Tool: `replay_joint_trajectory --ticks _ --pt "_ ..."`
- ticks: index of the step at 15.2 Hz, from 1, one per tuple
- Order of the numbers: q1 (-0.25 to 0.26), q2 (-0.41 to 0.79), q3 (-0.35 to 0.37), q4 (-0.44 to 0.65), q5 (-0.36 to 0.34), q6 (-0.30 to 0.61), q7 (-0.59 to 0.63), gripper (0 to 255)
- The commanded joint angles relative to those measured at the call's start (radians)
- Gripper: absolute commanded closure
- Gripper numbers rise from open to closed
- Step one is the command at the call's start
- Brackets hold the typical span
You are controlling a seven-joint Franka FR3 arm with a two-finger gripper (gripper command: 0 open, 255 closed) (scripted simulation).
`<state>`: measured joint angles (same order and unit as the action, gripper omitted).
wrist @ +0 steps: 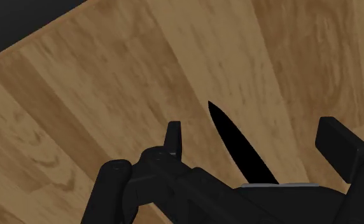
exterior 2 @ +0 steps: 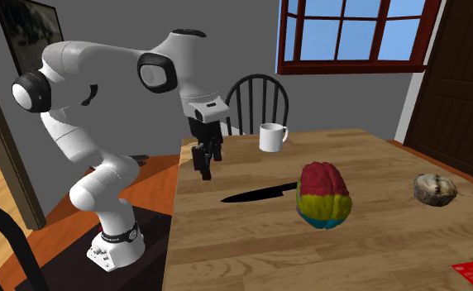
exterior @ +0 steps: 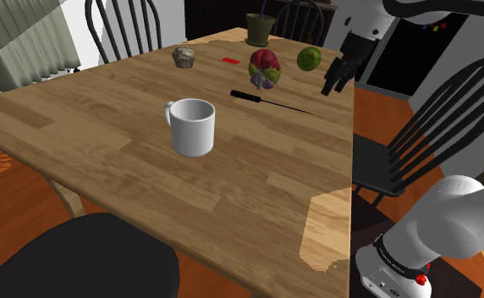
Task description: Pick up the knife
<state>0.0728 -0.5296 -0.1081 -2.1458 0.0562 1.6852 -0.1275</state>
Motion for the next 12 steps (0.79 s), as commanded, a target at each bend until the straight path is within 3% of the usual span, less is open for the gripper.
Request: replay_joint_trajectory --ticks 1,12 --pt "0.028 0.088 -0.017 0.050 0.009 0.022 -0.085 0" --pt "0.130 0.513 -0.026 0.394 0.084 0.013 -0.476 0"
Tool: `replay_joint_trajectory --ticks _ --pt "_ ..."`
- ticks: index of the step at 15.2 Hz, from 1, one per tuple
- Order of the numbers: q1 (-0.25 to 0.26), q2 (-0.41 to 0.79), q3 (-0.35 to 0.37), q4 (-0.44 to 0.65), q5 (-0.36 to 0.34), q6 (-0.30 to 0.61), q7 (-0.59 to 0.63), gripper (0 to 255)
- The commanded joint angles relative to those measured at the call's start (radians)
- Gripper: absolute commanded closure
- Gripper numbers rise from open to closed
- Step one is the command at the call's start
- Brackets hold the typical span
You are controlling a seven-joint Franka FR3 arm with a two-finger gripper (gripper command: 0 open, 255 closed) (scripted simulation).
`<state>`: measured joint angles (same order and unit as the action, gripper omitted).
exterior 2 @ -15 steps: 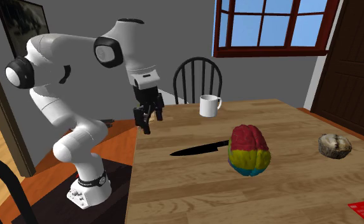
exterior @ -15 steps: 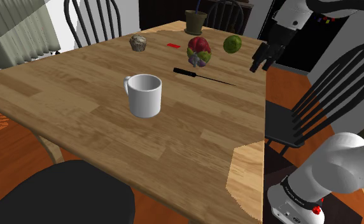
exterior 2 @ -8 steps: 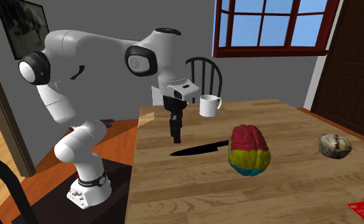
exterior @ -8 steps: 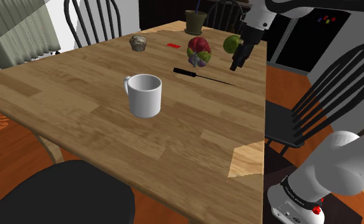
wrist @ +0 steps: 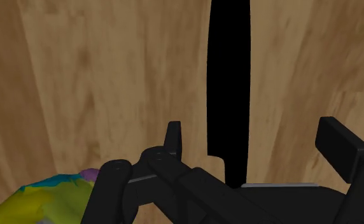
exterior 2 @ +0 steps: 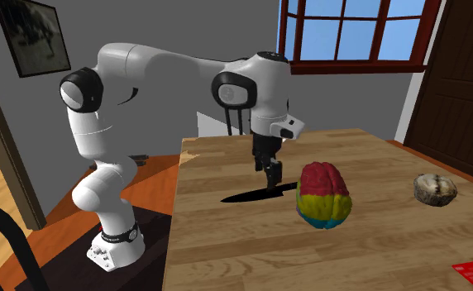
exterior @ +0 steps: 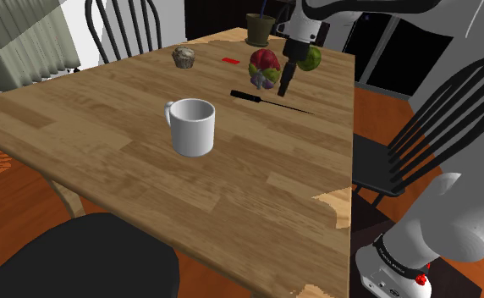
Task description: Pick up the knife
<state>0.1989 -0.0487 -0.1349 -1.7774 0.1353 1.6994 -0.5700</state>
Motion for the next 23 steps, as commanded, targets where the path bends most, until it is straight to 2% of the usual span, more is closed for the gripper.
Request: replay_joint_trajectory --ticks 1,9,10,19,23 --pt "0.003 0.031 0.002 0.011 0.005 0.012 -0.035 0" --pt "0.004 0.032 0.003 -0.075 0.008 0.100 -0.046 0" --pt "0.003 0.031 0.002 -0.079 0.008 0.102 -0.047 255" --pt "0.004 0.032 0.003 -0.075 0.008 0.100 -0.046 255" --pt "0.004 0.030 0.002 -0.024 0.006 0.047 -0.039 255"
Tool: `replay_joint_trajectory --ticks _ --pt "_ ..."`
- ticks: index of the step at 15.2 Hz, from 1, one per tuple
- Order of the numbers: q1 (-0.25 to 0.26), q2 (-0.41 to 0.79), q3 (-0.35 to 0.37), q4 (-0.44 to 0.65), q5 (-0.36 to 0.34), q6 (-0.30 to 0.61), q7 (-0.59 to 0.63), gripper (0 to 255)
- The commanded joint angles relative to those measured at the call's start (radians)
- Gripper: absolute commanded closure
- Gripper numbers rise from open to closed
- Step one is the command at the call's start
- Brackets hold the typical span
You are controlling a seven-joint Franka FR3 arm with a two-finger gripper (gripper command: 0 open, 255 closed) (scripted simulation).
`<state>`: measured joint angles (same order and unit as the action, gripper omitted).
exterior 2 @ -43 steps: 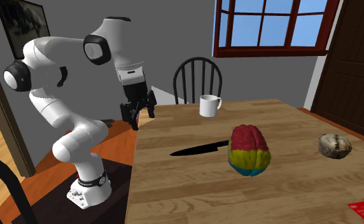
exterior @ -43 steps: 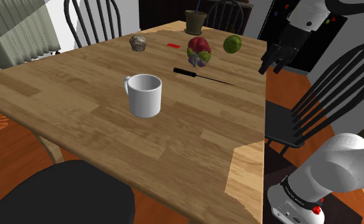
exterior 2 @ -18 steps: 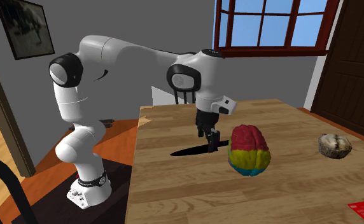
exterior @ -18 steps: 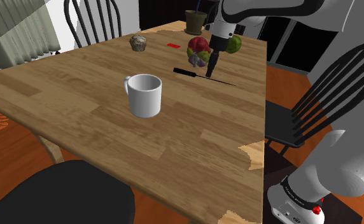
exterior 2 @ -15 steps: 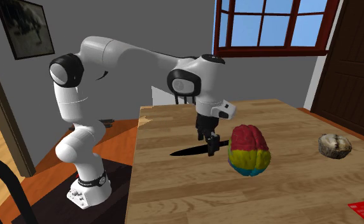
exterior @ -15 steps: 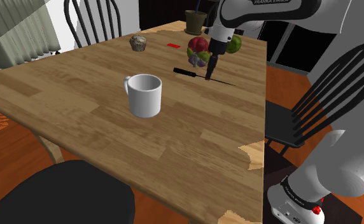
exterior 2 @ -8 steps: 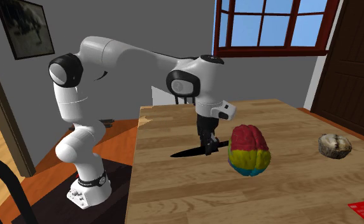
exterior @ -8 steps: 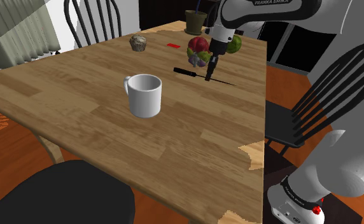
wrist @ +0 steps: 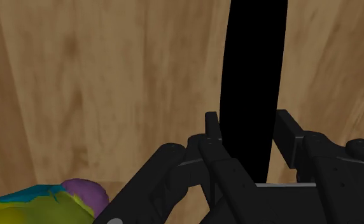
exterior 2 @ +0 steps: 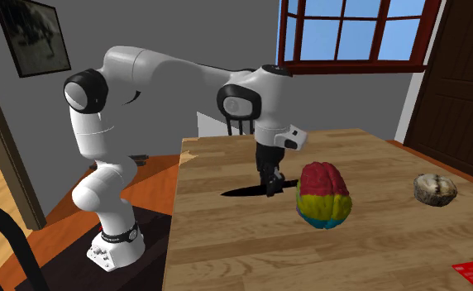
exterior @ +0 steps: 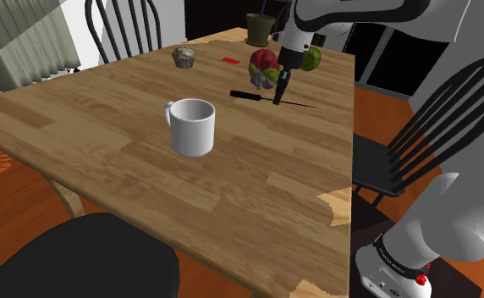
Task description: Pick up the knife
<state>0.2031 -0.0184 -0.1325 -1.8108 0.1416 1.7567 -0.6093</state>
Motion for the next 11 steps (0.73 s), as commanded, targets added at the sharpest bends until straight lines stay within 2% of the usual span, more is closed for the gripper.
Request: replay_joint_trajectory --ticks 1,11 --pt "-0.001 0.000 -0.001 0.023 0.000 -0.024 0.002 255" --pt "-0.002 0.014 -0.003 0.174 -0.001 -0.160 0.017 255"
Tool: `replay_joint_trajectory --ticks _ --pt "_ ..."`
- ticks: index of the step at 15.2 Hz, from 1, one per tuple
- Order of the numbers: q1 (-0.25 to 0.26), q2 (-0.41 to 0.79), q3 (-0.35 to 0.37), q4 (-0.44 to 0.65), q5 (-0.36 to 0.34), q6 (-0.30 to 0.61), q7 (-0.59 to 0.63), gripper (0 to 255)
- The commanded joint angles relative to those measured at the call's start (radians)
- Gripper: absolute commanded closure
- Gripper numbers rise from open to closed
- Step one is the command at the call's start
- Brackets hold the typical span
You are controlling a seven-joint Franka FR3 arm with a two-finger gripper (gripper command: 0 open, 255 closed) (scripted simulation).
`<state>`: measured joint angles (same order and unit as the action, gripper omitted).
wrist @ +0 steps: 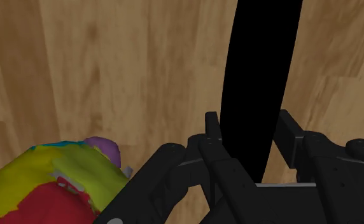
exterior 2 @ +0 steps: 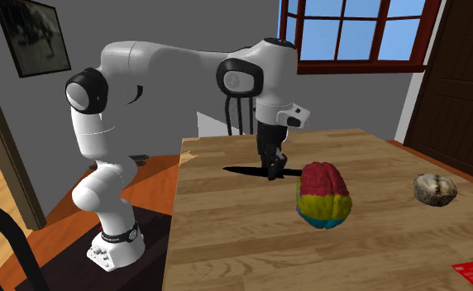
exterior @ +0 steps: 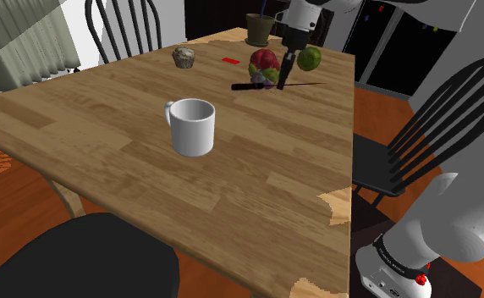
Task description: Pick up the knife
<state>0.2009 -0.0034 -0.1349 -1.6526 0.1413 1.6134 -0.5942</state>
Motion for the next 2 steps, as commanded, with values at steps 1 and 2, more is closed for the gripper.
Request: replay_joint_trajectory --ticks 1,2 --pt "0.000 -0.001 0.000 0.018 0.000 -0.019 0.002 255" --pt "0.000 -0.001 0.000 0.018 0.000 -0.019 0.002 255"
